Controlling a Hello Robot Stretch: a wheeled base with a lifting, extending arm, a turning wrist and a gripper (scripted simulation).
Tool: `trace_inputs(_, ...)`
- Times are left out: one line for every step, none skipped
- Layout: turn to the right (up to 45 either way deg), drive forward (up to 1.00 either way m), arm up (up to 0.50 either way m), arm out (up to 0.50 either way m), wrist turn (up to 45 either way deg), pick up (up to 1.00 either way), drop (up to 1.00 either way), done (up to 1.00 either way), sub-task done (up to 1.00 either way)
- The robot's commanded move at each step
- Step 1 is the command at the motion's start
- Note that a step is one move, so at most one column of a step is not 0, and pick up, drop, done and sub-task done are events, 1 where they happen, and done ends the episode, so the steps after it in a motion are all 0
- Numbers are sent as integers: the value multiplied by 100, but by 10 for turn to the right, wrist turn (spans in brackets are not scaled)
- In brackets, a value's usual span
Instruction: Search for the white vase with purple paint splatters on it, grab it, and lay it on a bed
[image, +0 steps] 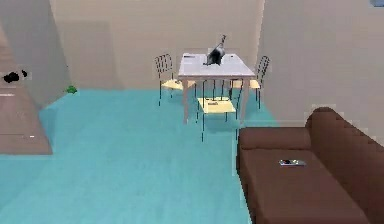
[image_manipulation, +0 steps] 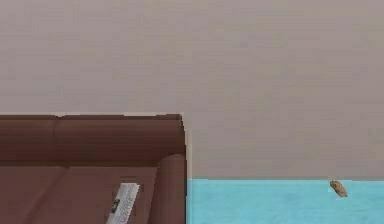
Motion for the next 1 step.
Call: trace_inputs(-90, 0, 0, 0, 0, 0, 0, 0, 0)
